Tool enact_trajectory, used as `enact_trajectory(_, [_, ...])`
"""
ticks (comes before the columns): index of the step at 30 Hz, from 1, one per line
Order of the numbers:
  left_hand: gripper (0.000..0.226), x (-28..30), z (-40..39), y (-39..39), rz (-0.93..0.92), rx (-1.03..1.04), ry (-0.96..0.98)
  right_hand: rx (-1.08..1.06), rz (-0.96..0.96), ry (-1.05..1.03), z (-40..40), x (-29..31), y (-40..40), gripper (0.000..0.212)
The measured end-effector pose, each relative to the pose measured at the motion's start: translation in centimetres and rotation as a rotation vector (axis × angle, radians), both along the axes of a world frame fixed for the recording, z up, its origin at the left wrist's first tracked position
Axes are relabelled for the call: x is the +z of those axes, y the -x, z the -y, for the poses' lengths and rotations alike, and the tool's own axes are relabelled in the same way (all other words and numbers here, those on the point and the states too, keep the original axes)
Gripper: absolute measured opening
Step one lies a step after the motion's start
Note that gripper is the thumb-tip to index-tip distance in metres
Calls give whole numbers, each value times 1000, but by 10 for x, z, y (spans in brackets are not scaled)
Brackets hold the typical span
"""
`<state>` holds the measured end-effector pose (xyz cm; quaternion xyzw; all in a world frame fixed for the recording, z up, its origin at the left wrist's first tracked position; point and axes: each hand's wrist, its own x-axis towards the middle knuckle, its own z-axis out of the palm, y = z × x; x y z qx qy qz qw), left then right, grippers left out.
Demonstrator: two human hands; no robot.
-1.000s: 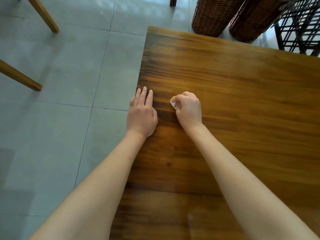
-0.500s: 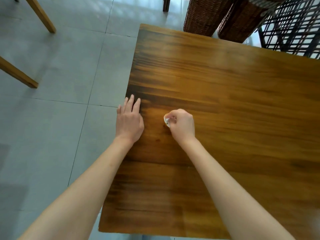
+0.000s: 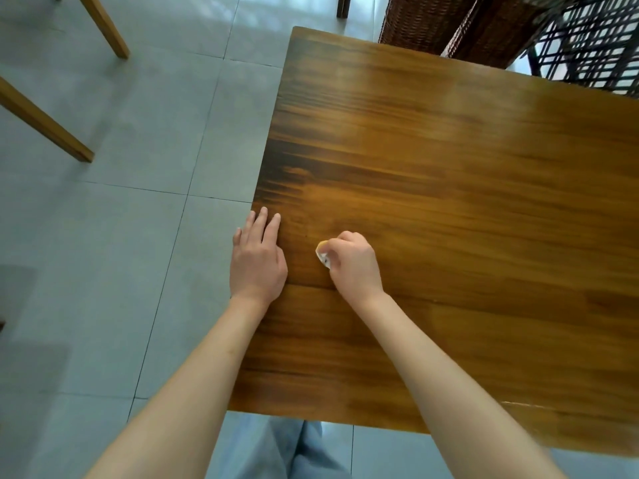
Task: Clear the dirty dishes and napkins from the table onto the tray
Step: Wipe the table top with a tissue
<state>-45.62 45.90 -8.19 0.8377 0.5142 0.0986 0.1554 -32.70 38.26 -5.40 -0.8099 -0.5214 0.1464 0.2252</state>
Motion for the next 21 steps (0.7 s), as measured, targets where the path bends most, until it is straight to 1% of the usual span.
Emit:
enact_trajectory(3, [46,0,-2,0,4,-6,-1,-63,32,-3,-8,-1,-9,14])
enact_trajectory(6, [45,-1,-3,-1,8,2,0,-198,-8,-10,-39,-2,-17,17])
enact_trajectory(8, [45,-1,-3,-1,6,2,-10,-236,-12,-12,-55,-2,-17,17])
enact_trajectory(11, [45,-3,-5,-1,3,3,-10,-182,26,1,-50,-3,-5,16])
enact_trajectory(14, [46,-4,-5,0,-1,9,-10,-70,26,-27,-12,-1,17,11])
enact_trajectory(17, [46,-2,-4,-1,5,1,-10,-11,31,-1,8,3,11,13])
enact_trajectory(19, [45,-2,-5,-1,14,-3,-14,-46,53,50,-5,4,-7,18])
enact_trajectory(21, [45,-3,-4,0,16,-11,-12,-189,30,58,-27,7,-25,19])
